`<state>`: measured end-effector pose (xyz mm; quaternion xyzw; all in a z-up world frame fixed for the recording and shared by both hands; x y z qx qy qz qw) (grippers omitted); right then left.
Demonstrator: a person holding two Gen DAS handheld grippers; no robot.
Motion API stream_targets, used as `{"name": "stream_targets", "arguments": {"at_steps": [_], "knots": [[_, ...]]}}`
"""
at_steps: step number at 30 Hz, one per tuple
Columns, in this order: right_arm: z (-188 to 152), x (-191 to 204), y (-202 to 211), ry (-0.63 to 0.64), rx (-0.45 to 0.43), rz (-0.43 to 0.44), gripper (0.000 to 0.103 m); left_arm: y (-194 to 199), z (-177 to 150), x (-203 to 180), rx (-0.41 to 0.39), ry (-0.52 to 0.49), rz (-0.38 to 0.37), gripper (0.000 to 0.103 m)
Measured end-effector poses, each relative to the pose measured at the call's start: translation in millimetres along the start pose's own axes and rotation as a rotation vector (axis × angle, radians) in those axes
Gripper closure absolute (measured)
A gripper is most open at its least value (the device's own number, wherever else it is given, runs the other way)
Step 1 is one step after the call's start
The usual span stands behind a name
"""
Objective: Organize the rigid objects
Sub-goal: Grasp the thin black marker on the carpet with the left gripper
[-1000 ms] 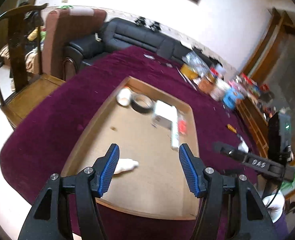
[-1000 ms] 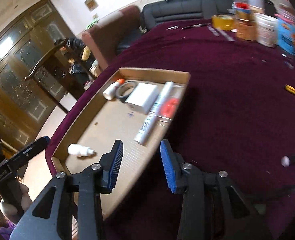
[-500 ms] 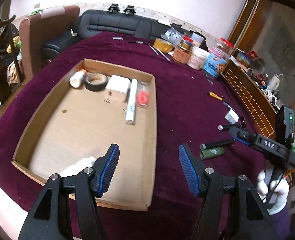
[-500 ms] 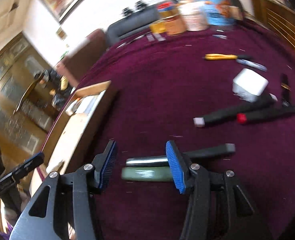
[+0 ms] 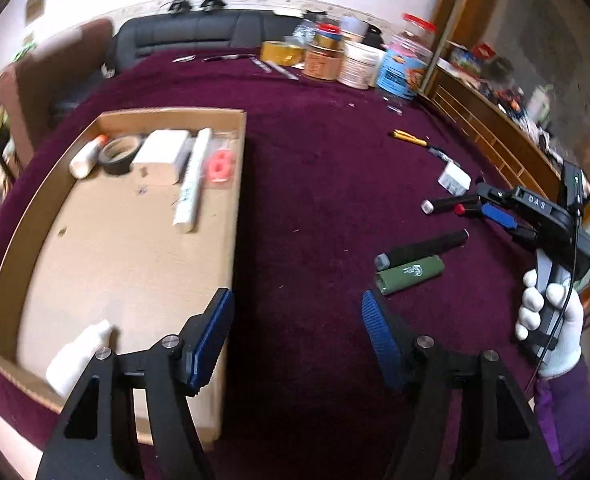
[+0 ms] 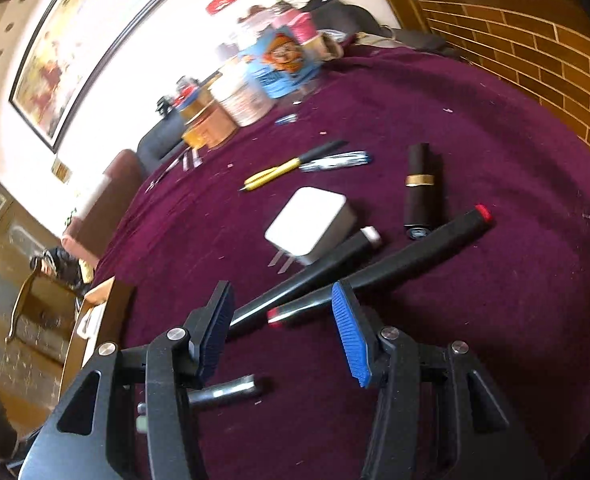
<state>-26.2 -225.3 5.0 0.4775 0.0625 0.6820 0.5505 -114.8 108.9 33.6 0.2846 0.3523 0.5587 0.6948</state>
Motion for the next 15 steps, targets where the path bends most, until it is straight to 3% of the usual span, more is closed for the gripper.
{"name": "stream_targets", "arguments": {"at_steps": [12, 15], "knots": [[-2, -5, 1, -0.023, 0.014, 0.046, 0.054, -27, 10, -41, 0.067, -0.038, -0.088, 0.042], [-2, -4, 0, -0.017, 0.011, 0.053, 0.054, -27, 9, -48, 0.055, -0.07, -0.072, 0.042]]}}
Point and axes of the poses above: each gripper's, at about its wrist camera, not at the fingertips, and y roughly against the way its jaws point, x to its left, z to its top, the point moved 2 cm from there along -y, roughly the way its jaws point, and after that the axes turned 1 degree about -y, right-handed, at the moved point
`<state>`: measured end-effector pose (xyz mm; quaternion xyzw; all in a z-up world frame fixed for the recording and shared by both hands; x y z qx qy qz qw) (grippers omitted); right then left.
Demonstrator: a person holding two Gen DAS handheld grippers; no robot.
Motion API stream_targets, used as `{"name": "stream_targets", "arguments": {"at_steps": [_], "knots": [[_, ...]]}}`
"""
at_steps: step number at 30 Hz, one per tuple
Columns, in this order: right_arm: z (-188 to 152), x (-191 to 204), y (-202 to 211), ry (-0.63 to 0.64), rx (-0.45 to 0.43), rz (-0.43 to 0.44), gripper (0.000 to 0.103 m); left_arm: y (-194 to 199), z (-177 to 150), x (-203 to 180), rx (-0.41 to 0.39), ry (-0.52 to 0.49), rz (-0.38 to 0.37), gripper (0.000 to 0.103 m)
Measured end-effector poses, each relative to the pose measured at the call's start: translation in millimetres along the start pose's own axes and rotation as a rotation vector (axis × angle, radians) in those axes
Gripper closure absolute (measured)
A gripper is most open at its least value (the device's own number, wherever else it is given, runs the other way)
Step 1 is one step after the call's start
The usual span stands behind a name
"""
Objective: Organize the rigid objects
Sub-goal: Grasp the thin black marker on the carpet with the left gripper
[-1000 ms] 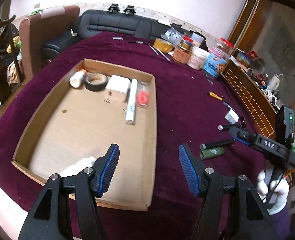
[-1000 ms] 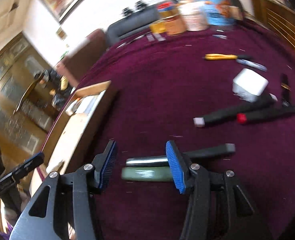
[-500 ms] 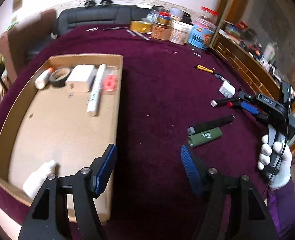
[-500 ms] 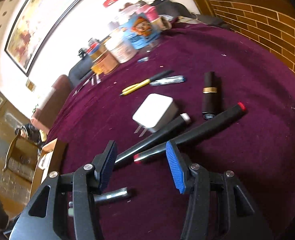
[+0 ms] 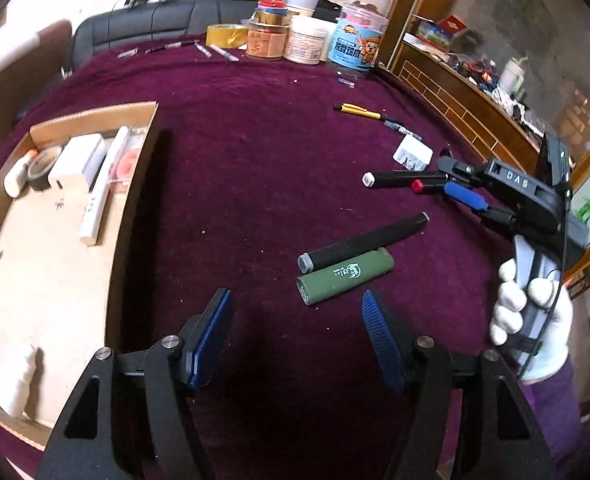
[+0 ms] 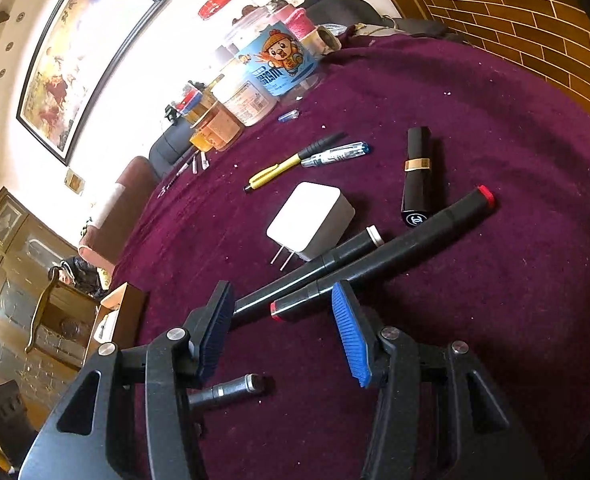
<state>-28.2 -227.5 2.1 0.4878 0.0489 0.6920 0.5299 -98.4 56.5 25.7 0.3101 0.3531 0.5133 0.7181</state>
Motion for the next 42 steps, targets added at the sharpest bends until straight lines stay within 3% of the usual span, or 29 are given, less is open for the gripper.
{"name": "stream_targets", "arguments": {"at_steps": [4, 12, 23, 27, 30, 31, 32, 35, 42], "knots": [[0, -2, 1, -0.009, -0.002, 0.006, 0.054, -5, 0, 1, 0.021, 0.018, -0.019, 0.042], [1, -4, 10, -0.023, -0.038, 0.008, 0.053, -10, 3, -2, 0.017, -0.016, 0.018, 0.042], [2, -7, 8, -0.042, -0.033, -0.006, 0.051, -37, 26, -23, -0.013, -0.156, 0.107, 0.043], [2, -9, 8, -0.048, -0.035, -0.01, 0.051, -64, 42, -49, -0.044, -0.286, 0.174, 0.043], [3, -12, 8, -0.06, -0.037, -0.013, 0.051, -71, 40, -62, -0.045, -0.333, 0.119, 0.043], [3, -12, 9, -0.063, -0.038, -0.012, 0.051, -71, 38, -65, -0.037, -0.348, 0.09, 0.046], [3, -13, 9, -0.065, -0.041, -0.013, 0.051, -73, 34, -67, -0.022, -0.355, 0.058, 0.064], [3, -12, 8, -0.059, -0.039, -0.013, 0.051, -74, 30, -66, 0.0, -0.337, -0.002, 0.08], [4, -12, 6, -0.056, -0.025, -0.003, 0.051, -80, 39, -68, 0.03, -0.331, -0.011, 0.081]]}}
Point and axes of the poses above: each gripper's, at about its wrist camera, not at the fingertips, and y roughly against the way its jaws point, x to its left, z to its top, the point moved 2 cm from there along -y, roughly the way its jaws point, and after that the axes turned 1 degree about -y, right-handed, at the moved point
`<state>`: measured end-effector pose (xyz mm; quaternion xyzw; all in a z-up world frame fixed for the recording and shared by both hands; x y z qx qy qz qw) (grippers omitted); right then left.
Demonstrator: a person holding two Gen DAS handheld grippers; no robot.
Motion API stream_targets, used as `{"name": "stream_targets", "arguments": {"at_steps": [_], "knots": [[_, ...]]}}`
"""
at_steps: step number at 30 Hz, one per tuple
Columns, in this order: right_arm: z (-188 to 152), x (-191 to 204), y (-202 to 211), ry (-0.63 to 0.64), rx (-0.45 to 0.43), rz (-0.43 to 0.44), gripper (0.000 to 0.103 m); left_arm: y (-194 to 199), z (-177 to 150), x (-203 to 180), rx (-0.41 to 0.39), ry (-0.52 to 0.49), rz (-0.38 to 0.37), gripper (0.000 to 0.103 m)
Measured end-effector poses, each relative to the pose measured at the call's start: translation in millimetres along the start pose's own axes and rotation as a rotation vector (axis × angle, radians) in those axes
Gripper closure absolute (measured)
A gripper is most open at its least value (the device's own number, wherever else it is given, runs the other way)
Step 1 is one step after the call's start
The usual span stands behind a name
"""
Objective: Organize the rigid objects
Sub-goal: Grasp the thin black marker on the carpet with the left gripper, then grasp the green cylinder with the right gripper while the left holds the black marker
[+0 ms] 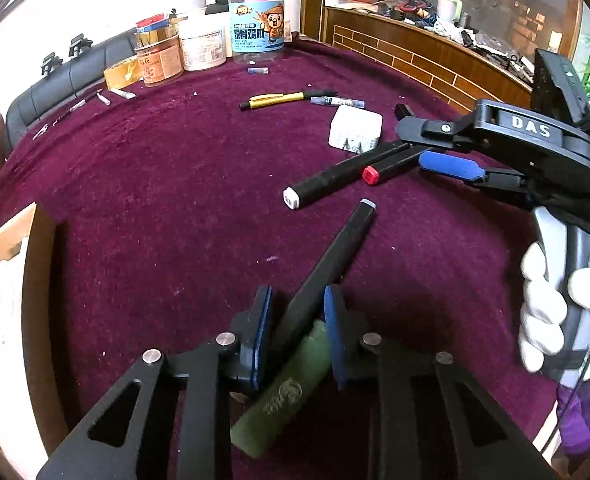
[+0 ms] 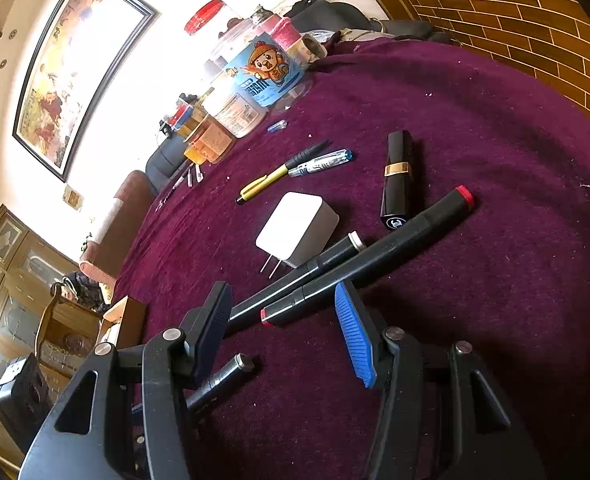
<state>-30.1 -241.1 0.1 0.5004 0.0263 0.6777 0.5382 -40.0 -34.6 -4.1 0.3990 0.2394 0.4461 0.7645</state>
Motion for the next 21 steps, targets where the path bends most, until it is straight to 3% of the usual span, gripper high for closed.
{"name": "stream_targets", "arguments": {"at_steps": [6, 9, 12, 14, 21], "knots": [[1, -3, 0, -0.014, 0.006, 0.011, 0.051, -8, -2, -21, -0.021, -0.08, 0.062, 0.075], [1, -4, -1, -0.02, 0.008, 0.008, 0.051, -7, -2, -14, -0.009, -0.037, 0.024, 0.076], [1, -5, -2, -0.026, 0.01, 0.001, 0.051, -5, -2, -8, -0.006, 0.001, 0.009, 0.089], [1, -7, -2, -0.034, 0.008, -0.001, 0.05, 4, -5, -2, -0.02, 0.066, -0.043, 0.092], [1, -9, -3, -0.043, 0.01, -0.021, 0.048, 63, -9, 23, -0.159, 0.181, -0.142, 0.092]]}}
Point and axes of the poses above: each gripper's, at about its wrist camera, not at the fingertips, and y roughly against the way its jaws point, x to its left, z to its top, the point moved 2 cm from there along -y, roughly the way its jaws point, and after that the axes turned 1 degree about -y, right-handed, at the moved point
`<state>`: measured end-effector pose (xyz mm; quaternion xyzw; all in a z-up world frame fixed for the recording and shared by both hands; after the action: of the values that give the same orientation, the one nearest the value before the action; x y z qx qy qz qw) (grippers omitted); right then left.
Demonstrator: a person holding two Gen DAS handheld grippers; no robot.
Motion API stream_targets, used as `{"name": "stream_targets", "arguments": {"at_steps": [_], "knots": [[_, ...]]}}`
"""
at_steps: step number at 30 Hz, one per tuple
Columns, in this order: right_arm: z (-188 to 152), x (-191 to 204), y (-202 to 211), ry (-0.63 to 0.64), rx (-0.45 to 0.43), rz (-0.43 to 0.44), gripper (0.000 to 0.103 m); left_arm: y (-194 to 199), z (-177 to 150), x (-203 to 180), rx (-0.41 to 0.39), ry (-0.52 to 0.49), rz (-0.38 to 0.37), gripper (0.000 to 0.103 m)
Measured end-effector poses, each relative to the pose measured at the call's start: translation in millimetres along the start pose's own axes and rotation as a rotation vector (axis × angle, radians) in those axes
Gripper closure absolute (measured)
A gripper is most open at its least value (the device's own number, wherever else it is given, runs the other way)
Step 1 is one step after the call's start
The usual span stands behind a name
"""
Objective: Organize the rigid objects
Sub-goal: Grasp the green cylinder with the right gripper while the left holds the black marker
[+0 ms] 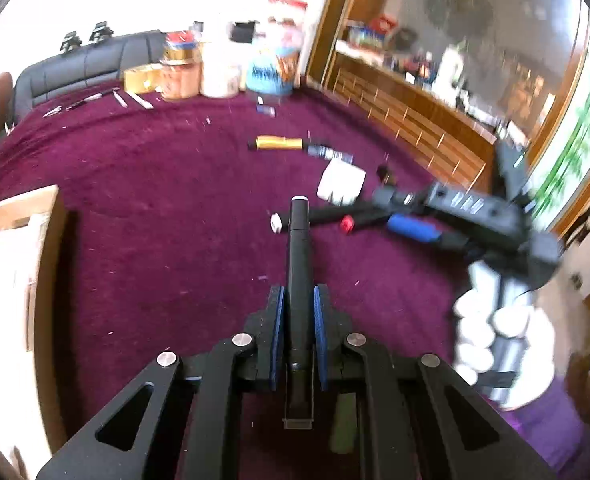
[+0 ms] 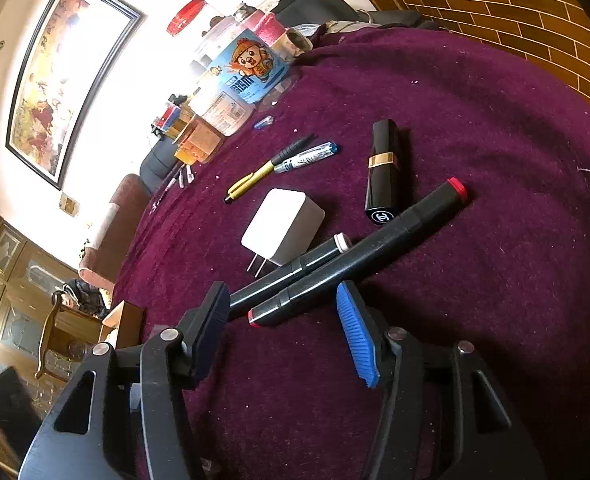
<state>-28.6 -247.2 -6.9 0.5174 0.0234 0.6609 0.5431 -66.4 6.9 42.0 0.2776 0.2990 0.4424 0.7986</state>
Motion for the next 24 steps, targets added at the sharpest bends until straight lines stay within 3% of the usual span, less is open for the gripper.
{"name": "stream_targets", "arguments": {"at_steps": [6, 12, 17, 21, 24], "knots": [[-1, 2, 0, 0.009, -0.009, -0.034, 0.048, 60, -4, 30, -0.1, 0.108, -0.036, 0.092], [-9, 25, -7, 0.131, 0.057, -0.074, 0.046, 111, -18, 75, -0.176, 0.203, 0.016, 0.092], [-56, 78, -5, 0.293, 0.175, 0.0, 0.046, 139, -41, 115, -0.206, 0.29, 0.058, 0.092], [-100, 94, -6, 0.339, 0.316, -0.028, 0.046, 146, -65, 141, -0.212, 0.35, 0.115, 0.092], [-124, 97, 6, 0.365, 0.334, -0.051, 0.045, 146, -79, 155, -0.21, 0.359, 0.176, 0.092]]}}
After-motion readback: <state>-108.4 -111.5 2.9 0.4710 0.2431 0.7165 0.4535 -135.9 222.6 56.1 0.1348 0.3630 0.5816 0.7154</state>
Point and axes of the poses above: each gripper's, at about its wrist camera, not at the fingertips, and y roughly against the way its jaws point, x to its left, z to its top, the point moved 2 cm from there along -y, roughly the way its jaws point, and after that the axes turned 1 degree about -y, right-handed, at the moved point
